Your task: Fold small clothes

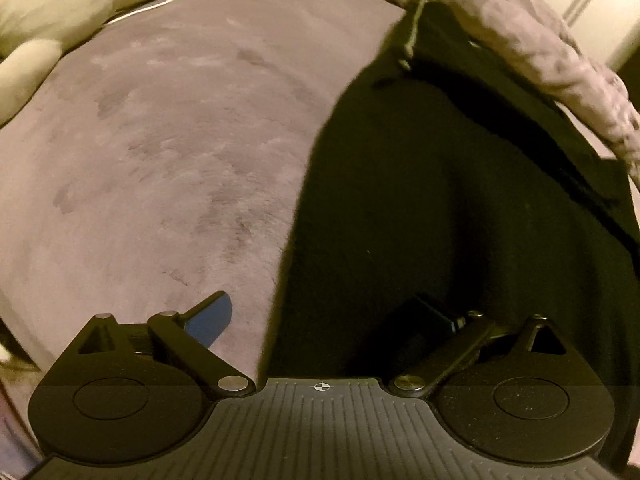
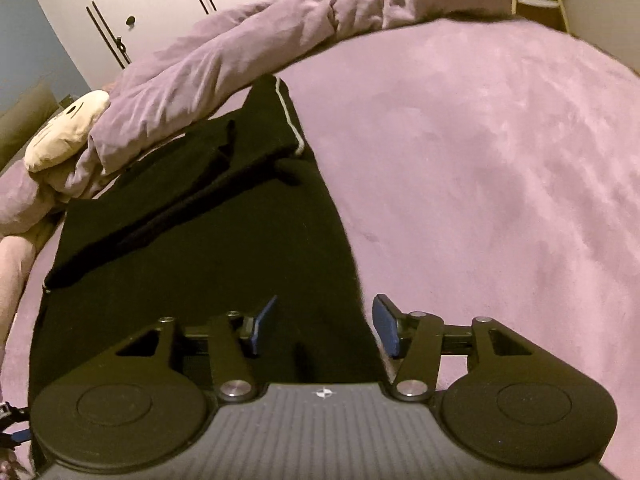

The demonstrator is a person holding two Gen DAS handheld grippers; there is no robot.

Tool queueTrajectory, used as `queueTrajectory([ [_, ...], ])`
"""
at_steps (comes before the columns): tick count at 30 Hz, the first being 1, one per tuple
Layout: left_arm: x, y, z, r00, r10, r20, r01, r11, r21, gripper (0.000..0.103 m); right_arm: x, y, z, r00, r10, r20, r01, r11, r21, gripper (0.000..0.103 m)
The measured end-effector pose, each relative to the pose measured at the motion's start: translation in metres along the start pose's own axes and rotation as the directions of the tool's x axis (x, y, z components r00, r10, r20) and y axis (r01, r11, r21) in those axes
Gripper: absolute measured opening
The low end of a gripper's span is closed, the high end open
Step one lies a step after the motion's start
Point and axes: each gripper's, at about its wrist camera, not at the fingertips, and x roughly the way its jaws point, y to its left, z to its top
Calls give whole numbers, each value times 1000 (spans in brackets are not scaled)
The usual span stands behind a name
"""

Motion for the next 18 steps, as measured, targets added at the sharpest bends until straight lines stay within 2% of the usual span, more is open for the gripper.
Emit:
queueTrajectory([
  [5,-1,8,-3,999,-43,-7,44,999,24,100,5,-9,-6,997,33,-74,-33,999,7,55],
  [10,-6,8,-7,998,-55,-15,55,998,31,96,8,-16,-17,986,79,-147,-80,997,-5,57],
  [14,-10,10,-7,998,-63,-14,63,998,8,78,0,-22,-26,967,152,-206,-153,988,16,57],
  [16,-12,14,-7,998,-63,-15,62,998,-20,69,-5,-20,-35,957,165,-238,-174,985,-18,57],
  [18,-14,19,-6,997,-77,-25,76,996,-44,51,-10,-17,-41,952,166,-258,-186,981,-56,56],
])
